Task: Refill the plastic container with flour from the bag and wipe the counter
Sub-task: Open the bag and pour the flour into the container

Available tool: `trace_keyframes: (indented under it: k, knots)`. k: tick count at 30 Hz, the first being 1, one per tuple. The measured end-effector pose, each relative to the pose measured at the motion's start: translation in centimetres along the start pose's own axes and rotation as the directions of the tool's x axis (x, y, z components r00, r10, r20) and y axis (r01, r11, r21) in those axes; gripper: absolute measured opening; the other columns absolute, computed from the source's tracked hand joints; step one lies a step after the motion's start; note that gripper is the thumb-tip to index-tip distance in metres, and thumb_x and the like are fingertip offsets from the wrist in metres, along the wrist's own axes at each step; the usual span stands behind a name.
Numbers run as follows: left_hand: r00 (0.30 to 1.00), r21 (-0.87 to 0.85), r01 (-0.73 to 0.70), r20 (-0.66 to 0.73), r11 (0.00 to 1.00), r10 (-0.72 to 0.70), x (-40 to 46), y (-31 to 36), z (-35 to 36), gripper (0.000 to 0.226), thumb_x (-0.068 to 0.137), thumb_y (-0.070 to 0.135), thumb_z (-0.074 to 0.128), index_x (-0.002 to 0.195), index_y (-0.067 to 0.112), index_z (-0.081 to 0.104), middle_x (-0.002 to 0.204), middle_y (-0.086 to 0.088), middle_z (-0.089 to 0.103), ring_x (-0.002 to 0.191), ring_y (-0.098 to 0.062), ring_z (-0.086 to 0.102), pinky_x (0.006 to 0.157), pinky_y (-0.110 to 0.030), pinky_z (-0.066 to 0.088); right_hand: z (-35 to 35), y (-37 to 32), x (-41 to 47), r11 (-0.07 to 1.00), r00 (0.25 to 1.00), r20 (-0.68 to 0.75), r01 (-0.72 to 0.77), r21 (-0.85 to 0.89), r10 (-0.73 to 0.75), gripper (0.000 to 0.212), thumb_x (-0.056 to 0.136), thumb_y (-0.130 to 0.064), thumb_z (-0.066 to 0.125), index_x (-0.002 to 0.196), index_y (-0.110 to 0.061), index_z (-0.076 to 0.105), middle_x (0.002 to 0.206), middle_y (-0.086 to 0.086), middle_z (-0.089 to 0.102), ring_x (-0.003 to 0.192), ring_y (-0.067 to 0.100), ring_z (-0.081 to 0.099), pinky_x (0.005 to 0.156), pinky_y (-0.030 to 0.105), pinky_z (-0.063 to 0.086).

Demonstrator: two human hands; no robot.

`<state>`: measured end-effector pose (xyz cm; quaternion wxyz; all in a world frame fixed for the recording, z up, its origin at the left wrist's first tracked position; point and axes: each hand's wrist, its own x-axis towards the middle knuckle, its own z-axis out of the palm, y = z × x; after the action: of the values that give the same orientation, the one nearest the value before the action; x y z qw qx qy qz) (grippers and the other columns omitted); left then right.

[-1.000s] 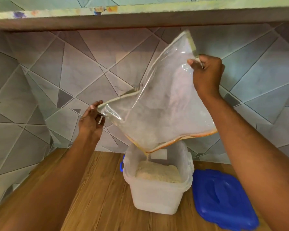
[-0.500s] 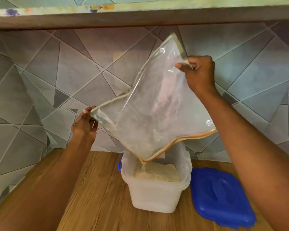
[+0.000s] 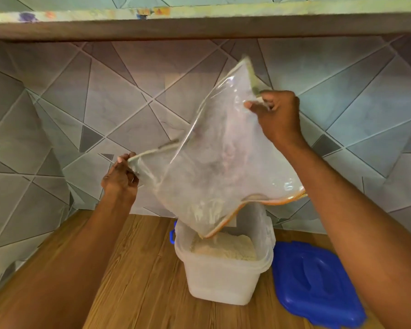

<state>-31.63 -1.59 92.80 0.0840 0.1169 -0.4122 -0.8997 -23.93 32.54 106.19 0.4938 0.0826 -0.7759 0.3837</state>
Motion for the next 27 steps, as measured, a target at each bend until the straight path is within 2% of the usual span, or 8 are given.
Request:
trace_keyframes:
  k: [3,9,14,16,19,21,24,27]
  knots:
    - [1.0,0.007,0.017,0.003,1.0,-0.017,0.6,0.1,-0.5,0.019,0.096,0.026,0.065,0.08,0.022,0.074,0.101,0.001,0.076,0.085,-0.016,0.07,0.071,-0.031,0.06,0.4,-0.3,0.4,1.0,0.999,-0.034,0.0,-0.015,-0.001,0.055,0.082,-0.042,0.076,0.065,0.005,0.052,0.059,0.004,0.04,0.065,0.013,0.031,0.054,0.039,0.042]
    - [1.0,-0.003,0.024,-0.008,1.0,-0.024,0.7,0.0,-0.7,0.027,0.097,0.026,0.063,0.072,0.022,0.074,0.092,0.0,0.075,0.081,-0.016,0.069,0.071,-0.032,0.06,0.4,-0.6,0.8,1.0,0.999,-0.037,0.004,0.012,-0.004,0.055,0.083,-0.036,0.078,0.061,0.003,0.046,0.066,-0.002,0.029,0.064,0.011,0.027,0.056,0.029,0.028]
    - [1.0,-0.004,0.014,-0.019,1.0,-0.014,0.8,0.0,-1.0,0.019,0.096,0.028,0.064,0.081,0.019,0.074,0.1,-0.002,0.076,0.086,-0.017,0.071,0.078,-0.036,0.062,0.8,-0.6,0.5,0.999,1.0,0.0,-0.024,-0.024,0.024,0.053,0.081,-0.035,0.079,0.062,0.003,0.048,0.065,-0.001,0.032,0.062,0.011,0.03,0.052,0.032,0.033]
    - [0.999,-0.003,0.015,-0.029,1.0,-0.015,0.7,-0.3,-0.9,0.02,0.096,0.029,0.064,0.082,0.019,0.074,0.099,-0.001,0.076,0.083,-0.017,0.071,0.075,-0.036,0.062,1.2,-1.1,0.5,0.999,0.999,0.053,-0.008,-0.052,0.01,0.053,0.081,-0.032,0.08,0.062,0.004,0.047,0.066,0.0,0.03,0.063,0.012,0.028,0.054,0.031,0.03]
    - [0.999,-0.02,0.025,-0.031,0.999,-0.026,0.8,-0.5,-0.9,0.018,0.096,0.027,0.065,0.083,0.019,0.073,0.099,-0.002,0.076,0.082,-0.017,0.07,0.068,-0.031,0.061,1.6,-1.7,1.3,0.997,0.997,-0.02,-0.069,-0.027,0.068,0.047,0.08,-0.032,0.08,0.065,0.005,0.054,0.067,-0.001,0.036,0.066,0.012,0.035,0.056,0.034,0.041]
    - [0.999,-0.016,0.034,-0.026,0.999,-0.034,0.9,-0.8,-0.9,0.016,0.096,0.028,0.064,0.085,0.019,0.072,0.097,-0.002,0.076,0.082,-0.016,0.07,0.062,-0.028,0.06,1.9,-2.8,1.2,0.999,0.999,0.035,-0.026,-0.042,0.028,0.048,0.081,-0.027,0.08,0.058,-0.001,0.047,0.066,-0.001,0.03,0.064,0.013,0.029,0.056,0.03,0.029]
    - [0.999,-0.01,0.038,-0.038,0.999,-0.039,0.7,-1.1,-0.9,0.017,0.095,0.03,0.064,0.086,0.018,0.073,0.096,-0.001,0.075,0.084,-0.017,0.07,0.071,-0.032,0.061,2.0,-3.2,1.2,0.998,0.998,-0.056,-0.043,-0.045,0.041,0.049,0.085,-0.024,0.076,0.057,-0.009,0.039,0.058,-0.004,0.026,0.066,0.015,0.027,0.056,0.031,0.025]
    - [0.998,0.001,0.037,-0.06,0.999,-0.037,0.6,-1.3,-0.9,0.018,0.097,0.031,0.061,0.096,0.017,0.073,0.099,-0.001,0.074,0.086,-0.017,0.07,0.08,-0.035,0.061,2.4,-3.9,0.9,0.997,0.999,0.034,-0.016,-0.081,0.018,0.043,0.09,-0.024,0.072,0.059,-0.008,0.046,0.059,-0.002,0.034,0.066,0.014,0.034,0.059,0.027,0.03]
